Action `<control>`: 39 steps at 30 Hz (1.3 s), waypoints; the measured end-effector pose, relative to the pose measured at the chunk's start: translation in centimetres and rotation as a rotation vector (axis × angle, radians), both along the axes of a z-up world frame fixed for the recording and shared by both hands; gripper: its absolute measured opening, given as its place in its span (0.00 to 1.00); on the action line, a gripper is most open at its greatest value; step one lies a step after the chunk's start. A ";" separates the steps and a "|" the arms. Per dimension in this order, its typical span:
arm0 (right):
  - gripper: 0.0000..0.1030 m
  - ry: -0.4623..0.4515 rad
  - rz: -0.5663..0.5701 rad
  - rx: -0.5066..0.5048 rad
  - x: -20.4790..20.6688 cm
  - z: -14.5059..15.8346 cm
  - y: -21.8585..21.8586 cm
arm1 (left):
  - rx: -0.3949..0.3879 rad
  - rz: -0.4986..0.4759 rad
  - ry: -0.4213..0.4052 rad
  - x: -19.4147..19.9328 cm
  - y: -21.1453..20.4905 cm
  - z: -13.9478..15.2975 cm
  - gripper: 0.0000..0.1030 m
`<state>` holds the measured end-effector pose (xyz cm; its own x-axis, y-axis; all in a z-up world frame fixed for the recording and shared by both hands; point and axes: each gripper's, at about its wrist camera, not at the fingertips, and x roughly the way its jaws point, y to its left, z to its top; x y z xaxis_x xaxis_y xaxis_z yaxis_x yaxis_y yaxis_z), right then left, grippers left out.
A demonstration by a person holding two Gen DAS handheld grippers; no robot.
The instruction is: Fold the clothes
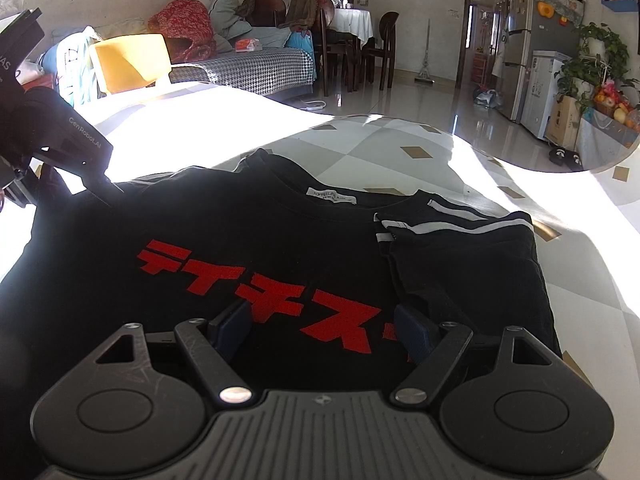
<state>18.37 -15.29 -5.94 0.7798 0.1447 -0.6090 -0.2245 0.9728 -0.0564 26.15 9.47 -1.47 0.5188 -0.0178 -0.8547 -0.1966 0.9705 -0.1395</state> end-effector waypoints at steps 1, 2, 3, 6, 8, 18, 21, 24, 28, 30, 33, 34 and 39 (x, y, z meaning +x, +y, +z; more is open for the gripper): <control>0.75 0.000 0.000 0.000 0.0 0.0 0.0 | 0.041 -0.029 -0.008 0.0 -0.7 0.2 0.49; 0.75 0.000 0.000 0.000 0.0 0.0 0.0 | 0.082 -0.058 -0.017 -0.1 -1.4 0.5 0.49; 0.75 0.000 0.000 0.000 0.0 0.0 0.0 | 0.110 -0.086 -0.025 -0.2 -2.1 0.7 0.48; 0.75 0.000 0.000 0.000 0.0 0.0 0.0 | 0.192 -0.186 -0.047 -0.7 -4.9 1.2 0.49; 0.75 0.000 0.000 0.000 0.0 0.0 0.0 | 0.276 -0.264 -0.064 -1.3 -7.0 1.5 0.50; 0.76 0.000 0.000 0.000 0.0 0.0 0.0 | 0.302 -0.317 -0.129 -3.7 -10.0 2.0 0.76; 0.76 0.000 0.000 0.000 0.0 0.0 0.0 | 0.343 -0.306 -0.146 -3.9 -10.1 2.0 0.77; 0.76 0.000 0.000 0.000 0.0 0.0 0.0 | 0.412 -0.280 -0.187 -4.0 -10.0 2.2 0.82; 0.76 0.000 0.000 0.000 0.0 0.0 0.0 | 0.320 -0.211 -0.164 -3.0 -7.9 2.5 0.93; 0.76 0.000 0.000 0.000 0.0 0.0 0.0 | 0.204 -0.137 -0.124 -2.5 -5.9 2.2 0.93; 0.76 0.000 0.000 0.000 0.0 0.0 0.0 | 0.114 -0.066 -0.096 -1.9 -3.8 1.7 0.93; 0.76 0.000 0.000 0.000 0.0 0.0 0.0 | 0.094 -0.045 -0.088 -1.8 -3.1 1.6 0.93; 0.76 0.000 0.000 0.000 0.0 0.0 0.0 | -0.108 0.073 -0.002 -0.8 0.5 -0.5 0.94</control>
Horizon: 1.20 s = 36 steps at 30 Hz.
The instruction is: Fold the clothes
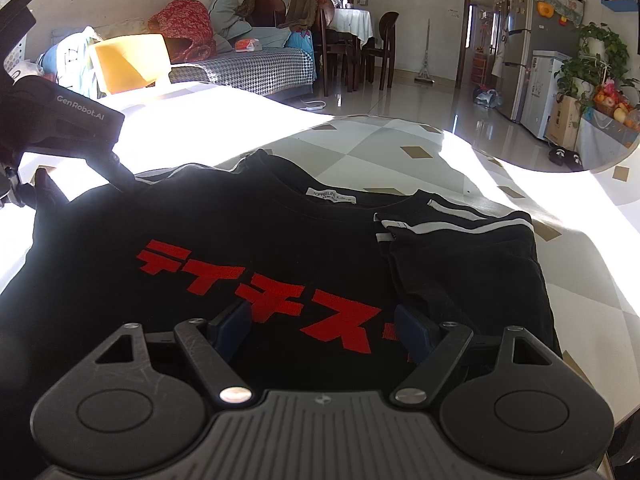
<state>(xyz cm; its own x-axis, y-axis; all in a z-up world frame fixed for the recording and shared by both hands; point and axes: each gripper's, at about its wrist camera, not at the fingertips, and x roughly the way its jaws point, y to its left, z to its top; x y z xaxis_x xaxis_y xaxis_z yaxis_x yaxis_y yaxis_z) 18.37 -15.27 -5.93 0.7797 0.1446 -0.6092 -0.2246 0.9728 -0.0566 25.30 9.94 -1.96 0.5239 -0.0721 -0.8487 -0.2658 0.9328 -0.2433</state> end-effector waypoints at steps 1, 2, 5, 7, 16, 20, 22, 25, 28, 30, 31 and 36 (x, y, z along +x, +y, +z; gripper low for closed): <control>0.76 0.000 0.000 0.000 0.0 0.0 0.0 | -0.021 0.016 0.014 0.1 0.4 -0.5 0.94; 0.76 0.000 0.000 0.000 0.0 0.0 0.0 | -0.025 0.031 0.028 0.3 0.7 -1.0 0.94; 0.76 0.000 0.000 0.000 0.0 0.0 0.0 | -0.024 0.053 0.046 0.7 1.0 -1.8 0.94; 0.76 0.000 0.000 0.000 0.0 0.0 0.0 | -0.013 0.056 0.044 0.9 0.9 -2.0 0.94; 0.76 0.000 0.000 0.000 0.0 0.0 0.0 | 0.011 0.072 0.025 2.2 0.5 -2.1 0.89; 0.76 0.000 0.000 0.000 0.0 0.0 0.0 | 0.066 0.077 -0.002 2.6 0.5 -1.7 0.59; 0.76 0.000 0.000 0.000 0.0 0.0 0.0 | 0.062 0.076 -0.021 2.6 0.4 -1.3 0.39; 0.76 0.000 0.000 0.000 0.0 0.0 0.0 | 0.060 0.023 -0.042 2.5 -0.8 -0.5 0.23; 0.76 0.000 0.000 0.000 0.0 0.0 0.0 | 0.098 -0.045 -0.077 2.0 -2.9 0.5 0.24; 0.76 0.000 0.000 0.000 0.0 0.0 0.0 | 0.141 -0.103 -0.110 1.4 -4.7 1.4 0.24; 0.76 0.000 0.000 0.000 0.0 0.0 0.0 | 0.163 -0.135 -0.125 1.2 -5.5 1.7 0.24; 0.76 0.000 0.000 0.000 0.0 0.0 0.0 | 0.308 -0.294 -0.184 -0.4 -9.6 2.6 0.28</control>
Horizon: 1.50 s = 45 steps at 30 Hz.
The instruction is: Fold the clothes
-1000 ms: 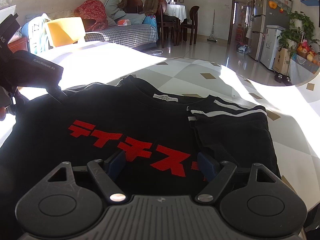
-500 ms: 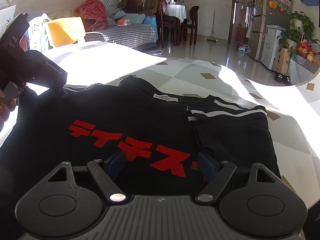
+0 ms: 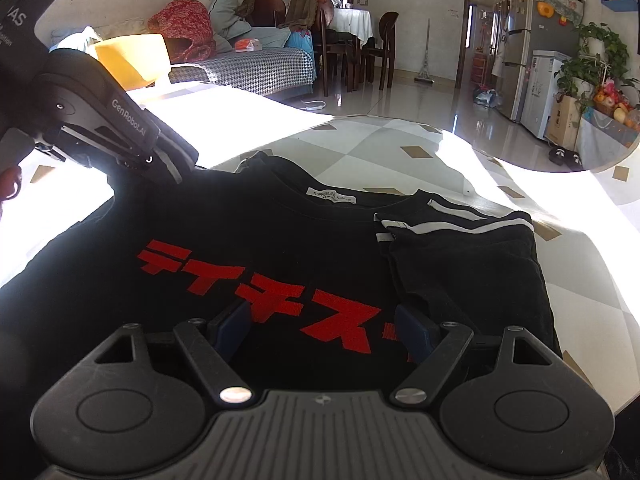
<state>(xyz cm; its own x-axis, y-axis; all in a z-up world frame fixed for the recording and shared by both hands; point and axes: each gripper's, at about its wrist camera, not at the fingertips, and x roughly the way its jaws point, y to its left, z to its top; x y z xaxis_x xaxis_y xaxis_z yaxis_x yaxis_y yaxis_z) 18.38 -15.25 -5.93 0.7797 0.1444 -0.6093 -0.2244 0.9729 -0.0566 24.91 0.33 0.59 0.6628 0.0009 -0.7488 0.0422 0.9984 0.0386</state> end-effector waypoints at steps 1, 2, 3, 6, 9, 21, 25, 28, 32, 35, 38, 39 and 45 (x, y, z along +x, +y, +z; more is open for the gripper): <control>0.76 0.000 0.000 0.000 0.0 0.0 0.0 | 0.021 -0.016 -0.009 -0.3 -0.6 0.1 0.32; 0.76 0.000 0.000 0.000 0.0 0.0 0.0 | 0.034 -0.027 -0.017 -0.6 -1.0 0.2 0.34; 0.76 0.000 0.000 0.000 0.0 0.0 0.0 | 0.033 -0.032 -0.018 -0.7 -1.2 0.4 0.36; 0.76 0.000 0.000 0.000 0.0 0.0 0.0 | 0.002 -0.037 -0.021 -1.1 -1.3 1.0 0.42; 0.76 0.000 0.000 0.000 0.0 0.0 0.0 | -0.013 -0.040 -0.048 -2.0 -1.1 2.0 0.53; 0.76 0.000 -0.001 0.000 0.0 0.0 0.0 | -0.032 -0.051 -0.070 -4.6 -1.3 2.9 0.72; 0.76 0.000 -0.001 0.000 0.0 0.0 0.0 | -0.030 -0.039 -0.047 -4.7 -1.2 2.3 0.72; 0.76 0.000 -0.001 0.000 0.0 0.0 0.0 | -0.029 -0.040 -0.040 -4.8 -1.1 2.1 0.72; 0.76 0.000 -0.001 0.000 0.0 0.0 0.0 | -0.021 -0.047 -0.031 -4.9 -1.4 1.7 0.72; 0.76 0.000 -0.001 0.000 0.0 0.0 0.0 | -0.011 -0.054 -0.030 -4.8 -1.7 1.5 0.72; 0.76 0.000 -0.001 0.000 0.0 0.0 0.0 | -0.009 -0.050 -0.022 -4.5 -1.7 1.2 0.72; 0.76 0.000 -0.001 0.000 0.0 0.0 0.0 | -0.011 -0.052 -0.005 -4.3 -1.8 0.9 0.72; 0.76 0.000 -0.001 0.000 0.0 0.0 0.0 | -0.018 -0.013 0.040 -3.9 -1.0 -0.6 0.48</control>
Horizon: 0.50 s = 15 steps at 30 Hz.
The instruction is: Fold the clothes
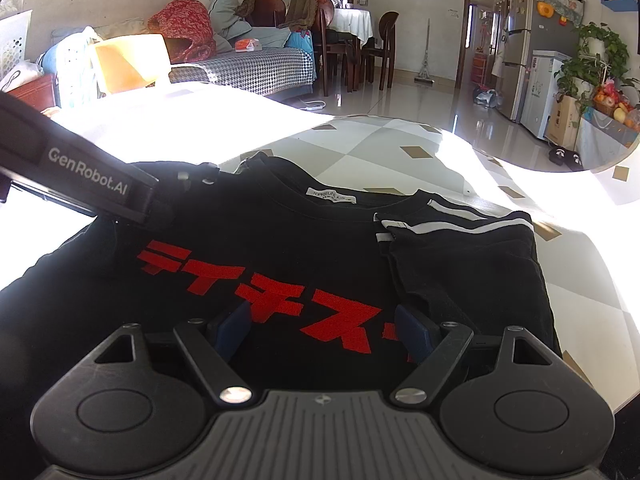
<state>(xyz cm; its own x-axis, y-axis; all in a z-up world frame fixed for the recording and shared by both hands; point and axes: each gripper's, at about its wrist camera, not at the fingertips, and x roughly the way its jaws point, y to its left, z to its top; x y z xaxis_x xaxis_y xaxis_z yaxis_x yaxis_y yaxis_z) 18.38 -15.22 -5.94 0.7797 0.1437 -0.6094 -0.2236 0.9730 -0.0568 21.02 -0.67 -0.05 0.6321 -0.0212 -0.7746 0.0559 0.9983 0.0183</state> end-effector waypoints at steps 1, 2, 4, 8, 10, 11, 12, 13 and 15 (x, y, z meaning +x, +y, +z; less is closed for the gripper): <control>0.76 0.000 0.000 0.000 0.0 0.0 0.0 | -0.006 0.009 0.002 0.0 0.3 -0.1 0.41; 0.76 0.000 0.000 0.000 0.0 0.0 0.0 | -0.013 0.020 0.004 0.0 0.6 -0.1 0.40; 0.76 0.000 0.000 0.000 0.0 0.0 0.0 | -0.052 0.054 -0.006 -0.1 1.5 0.4 0.40; 0.76 0.000 0.000 0.000 0.0 0.0 0.0 | -0.088 0.115 -0.019 -0.4 3.1 1.0 0.55; 0.76 0.000 0.000 0.000 0.0 0.0 0.0 | -0.099 0.144 -0.025 -0.5 3.8 1.2 0.64; 0.76 0.000 0.000 0.000 0.0 0.0 0.0 | -0.105 0.158 -0.028 -0.6 4.2 1.4 0.65; 0.76 0.000 0.000 0.000 0.0 0.0 0.0 | -0.113 0.164 -0.028 -0.7 4.4 1.4 0.65; 0.76 0.000 0.000 0.000 0.0 0.0 0.0 | -0.120 0.170 -0.029 -0.8 4.6 1.5 0.65; 0.76 0.000 0.000 0.000 0.0 0.0 0.0 | -0.134 0.168 -0.030 -1.1 4.8 1.6 0.65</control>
